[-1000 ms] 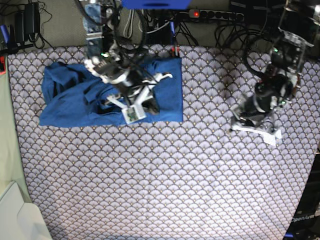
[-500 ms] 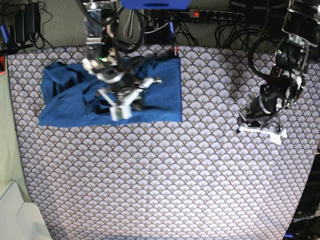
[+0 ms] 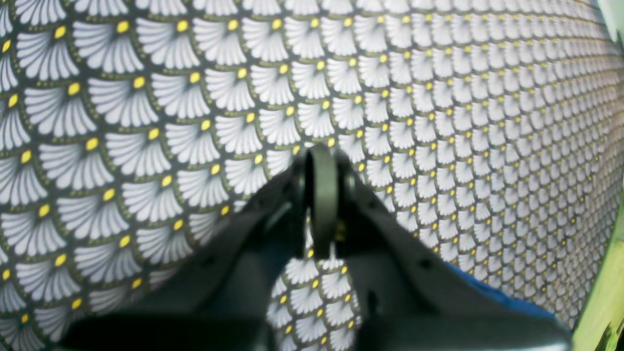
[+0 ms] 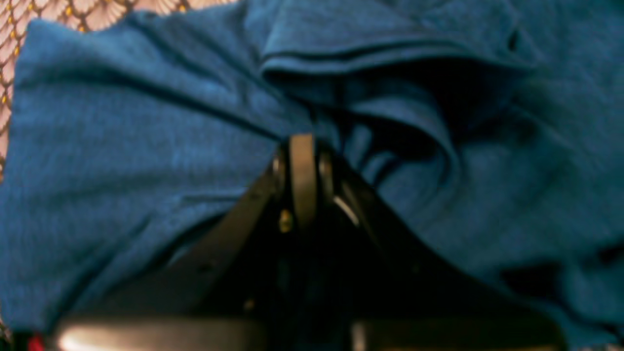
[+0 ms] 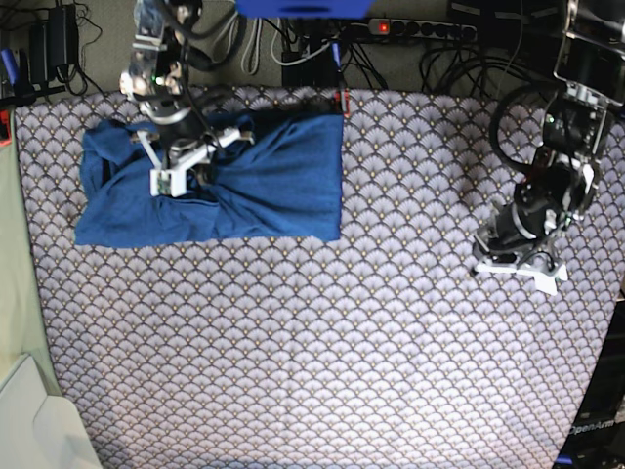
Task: Fold the T-shirt properly
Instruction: 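Grasp the folded shirt's edge with the right gripper and tug it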
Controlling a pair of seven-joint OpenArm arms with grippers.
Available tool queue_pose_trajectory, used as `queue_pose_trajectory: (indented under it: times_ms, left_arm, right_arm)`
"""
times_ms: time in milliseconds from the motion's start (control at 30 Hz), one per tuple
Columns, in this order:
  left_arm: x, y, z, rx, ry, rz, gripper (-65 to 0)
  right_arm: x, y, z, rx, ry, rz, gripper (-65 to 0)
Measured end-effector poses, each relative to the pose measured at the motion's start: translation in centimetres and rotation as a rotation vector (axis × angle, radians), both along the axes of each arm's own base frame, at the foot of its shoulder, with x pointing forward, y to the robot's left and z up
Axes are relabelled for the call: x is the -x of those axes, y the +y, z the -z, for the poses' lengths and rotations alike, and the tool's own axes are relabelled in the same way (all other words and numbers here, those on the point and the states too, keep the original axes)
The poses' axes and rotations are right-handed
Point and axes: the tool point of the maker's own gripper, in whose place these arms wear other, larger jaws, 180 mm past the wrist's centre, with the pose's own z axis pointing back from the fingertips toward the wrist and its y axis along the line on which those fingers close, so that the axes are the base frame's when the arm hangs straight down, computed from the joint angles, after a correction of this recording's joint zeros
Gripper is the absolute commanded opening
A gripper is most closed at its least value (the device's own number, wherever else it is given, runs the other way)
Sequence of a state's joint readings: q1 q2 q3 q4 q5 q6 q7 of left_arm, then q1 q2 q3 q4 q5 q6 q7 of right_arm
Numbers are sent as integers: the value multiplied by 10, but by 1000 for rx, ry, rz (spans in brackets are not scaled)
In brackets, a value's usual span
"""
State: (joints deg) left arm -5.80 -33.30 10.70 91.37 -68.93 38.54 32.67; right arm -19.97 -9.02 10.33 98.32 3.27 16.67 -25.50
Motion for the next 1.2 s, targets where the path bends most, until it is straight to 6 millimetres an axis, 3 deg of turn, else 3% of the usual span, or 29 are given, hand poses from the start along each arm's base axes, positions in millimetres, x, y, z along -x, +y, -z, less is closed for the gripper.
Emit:
queue_pose_trajectory:
  times_ms: [133, 300, 533, 667, 800, 1000, 1200]
  left_arm:
    - [-3, 1, -3, -2, -11, -2, -648]
    - [-3, 0, -3, 2, -10, 0, -649]
    - [-1, 1, -3, 0, -8, 2, -649]
    - [-1, 1, -3, 0, -7, 3, -649]
    - [-1, 1, -3, -2, -7, 2, -649]
    - [-1, 0, -3, 2, -8, 2, -649]
    - [-1, 4, -2, -5, -2, -2, -649]
  right_arm:
    - [2, -3, -11, 13, -31, -1, -650]
    - [12, 22, -13, -4, -39, -171, -650]
    - [29, -5, -13, 90, -12, -209, -650]
    - [27, -22, -29, 140, -52, -207, -650]
    - [26, -18, -39, 148, -73, -222, -650]
    - [11, 59, -69, 60, -198, -446, -650]
    - [32, 113, -61, -25, -169, -578, -650]
